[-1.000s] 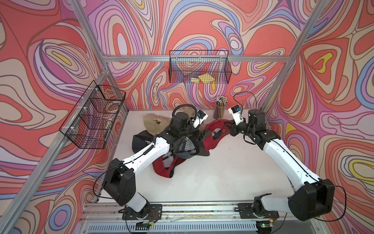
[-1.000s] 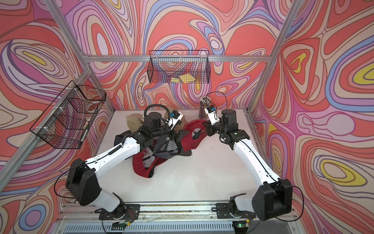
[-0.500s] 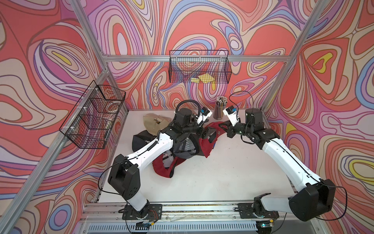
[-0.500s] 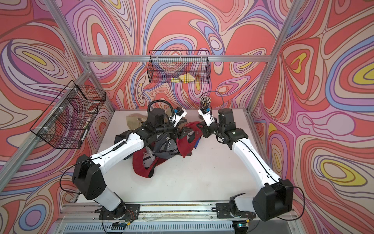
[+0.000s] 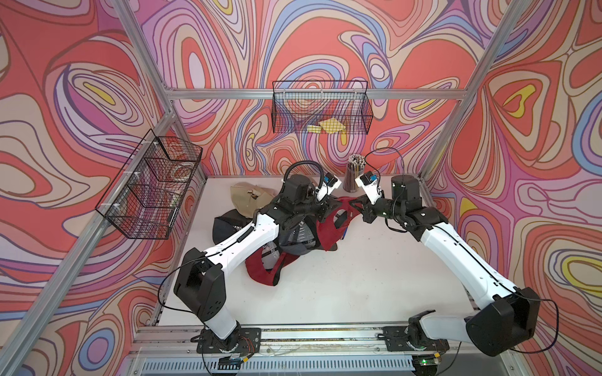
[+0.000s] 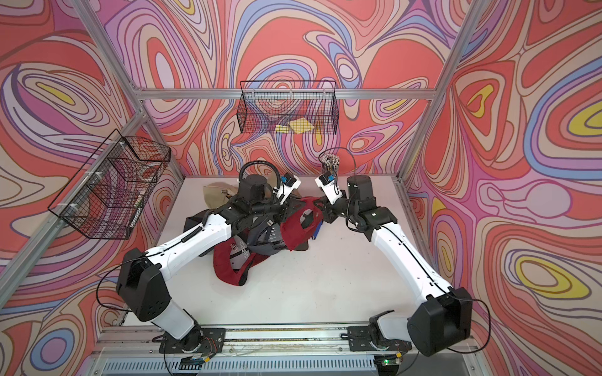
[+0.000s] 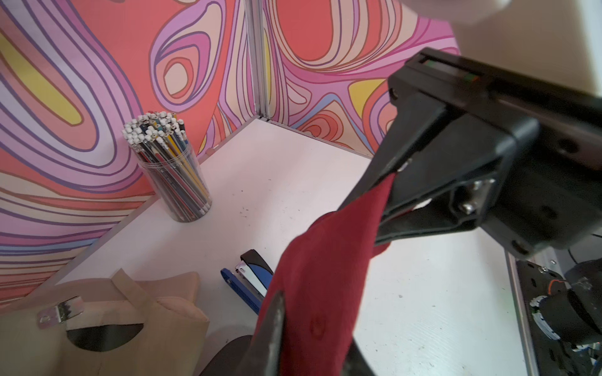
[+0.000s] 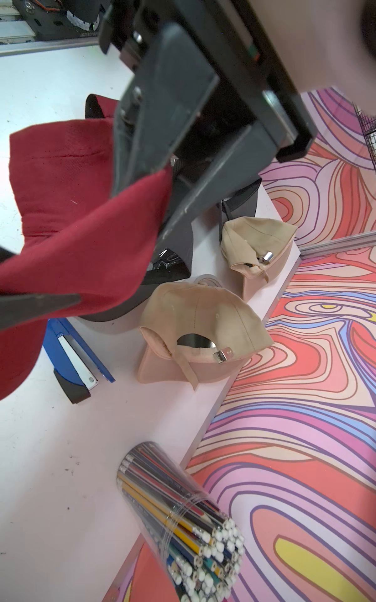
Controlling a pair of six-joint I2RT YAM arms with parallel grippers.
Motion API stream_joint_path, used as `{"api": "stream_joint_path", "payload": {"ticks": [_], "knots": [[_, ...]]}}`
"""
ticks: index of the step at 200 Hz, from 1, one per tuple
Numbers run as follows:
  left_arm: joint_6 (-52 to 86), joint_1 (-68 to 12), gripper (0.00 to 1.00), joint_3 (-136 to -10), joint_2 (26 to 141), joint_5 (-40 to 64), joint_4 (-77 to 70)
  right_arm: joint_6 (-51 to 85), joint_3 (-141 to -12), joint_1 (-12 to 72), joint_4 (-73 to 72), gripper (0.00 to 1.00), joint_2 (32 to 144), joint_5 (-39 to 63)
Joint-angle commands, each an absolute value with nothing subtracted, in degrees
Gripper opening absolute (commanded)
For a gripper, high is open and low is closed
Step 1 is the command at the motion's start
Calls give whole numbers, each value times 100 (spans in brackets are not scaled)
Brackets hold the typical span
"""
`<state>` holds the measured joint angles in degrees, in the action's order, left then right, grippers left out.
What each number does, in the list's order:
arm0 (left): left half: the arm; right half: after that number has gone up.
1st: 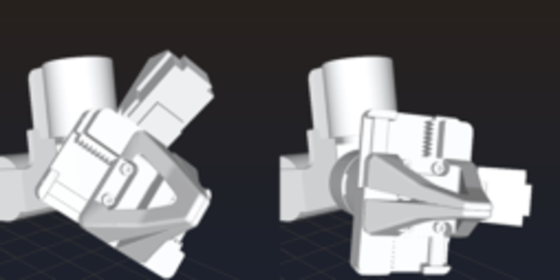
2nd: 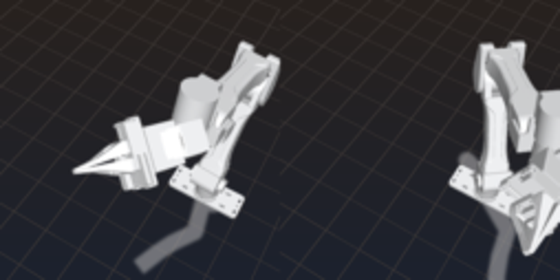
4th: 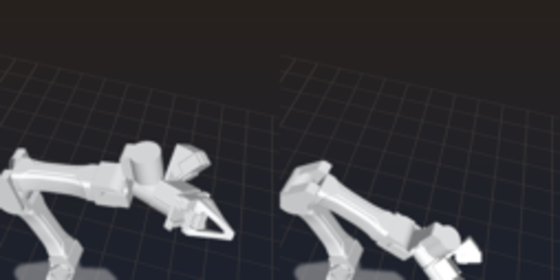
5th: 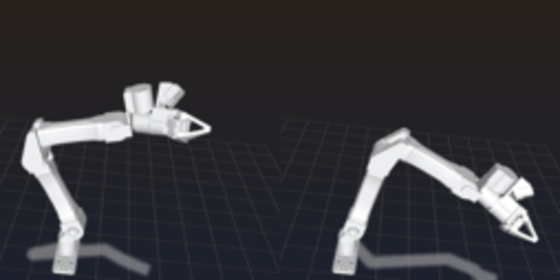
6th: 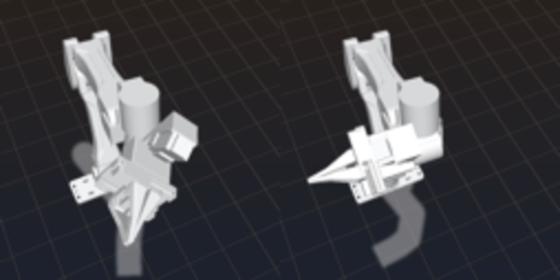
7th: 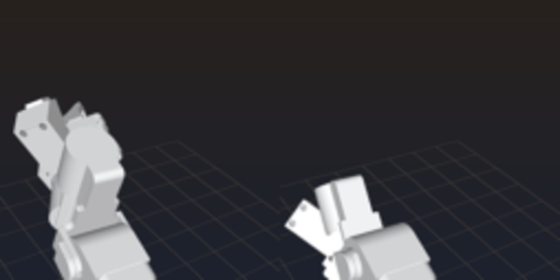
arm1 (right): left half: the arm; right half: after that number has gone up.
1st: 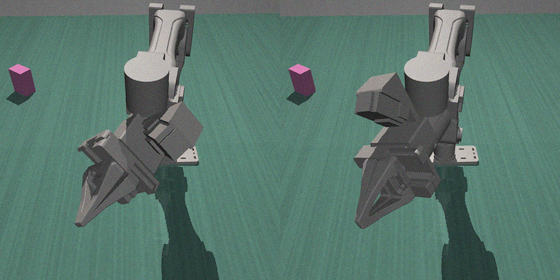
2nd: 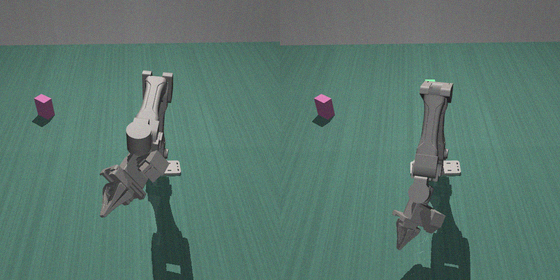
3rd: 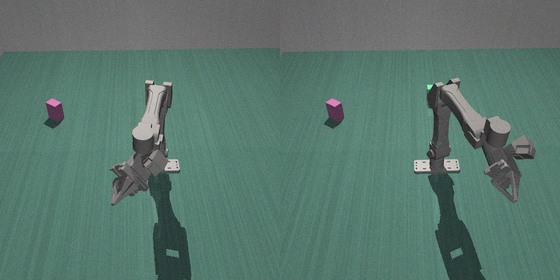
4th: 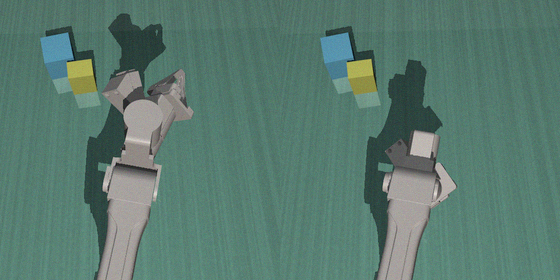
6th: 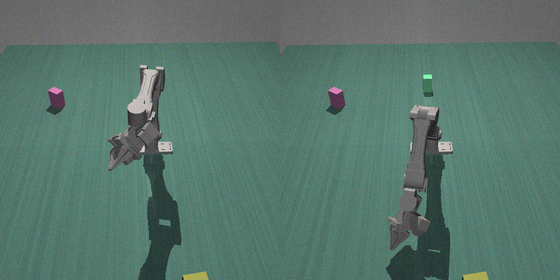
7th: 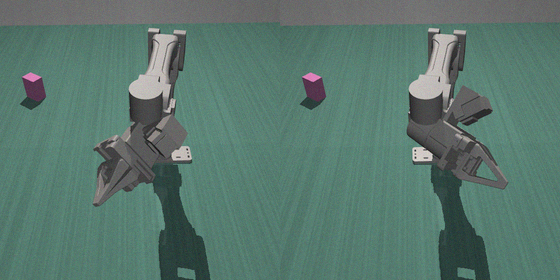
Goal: Open the adjustable buckle of the baseball cap
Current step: Open the adjustable buckle on the baseball cap.
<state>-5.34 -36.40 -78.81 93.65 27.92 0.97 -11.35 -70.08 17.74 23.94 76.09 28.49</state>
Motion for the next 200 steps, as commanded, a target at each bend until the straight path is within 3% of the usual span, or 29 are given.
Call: {"api": "stream_joint_path", "payload": {"ticks": [1, 9, 37, 54, 71, 109, 151, 200], "knots": [[-313, -3671, 0, -7779, 9266, 2604, -38, -629, -7053, 1863, 2039, 0, 7476, 2743], [-159, -3674, 0, -7729, 9252, 2409, -75, -405, -7106, 1863, 2092, 0, 7524, 2600], [415, -3674, 0, -7327, 9140, 1833, -533, 405, -7033, 1863, 2033, 39, 7425, 2255], [714, -3681, 0, -7094, 9040, 1363, -734, 934, -6697, 1863, 1768, 51, 7113, 1952], [1036, -3700, 0, -6794, 8921, 928, -1054, 1370, -6367, 1863, 1664, 51, 6788, 1716], [1261, -3872, 0, -6513, 8793, 418, -1406, 1982, -5600, 1862, 1302, 38, 6217, 1838], [1299, -3970, 0, -6608, 8805, 477, -1308, 1450, -5390, 1971, 1154, 39, 6180, 2975], [1327, -3999, 0, -6603, 8655, 556, -1212, 1341, -5809, 2083, 1440, 37, 6688, 2988]]}}
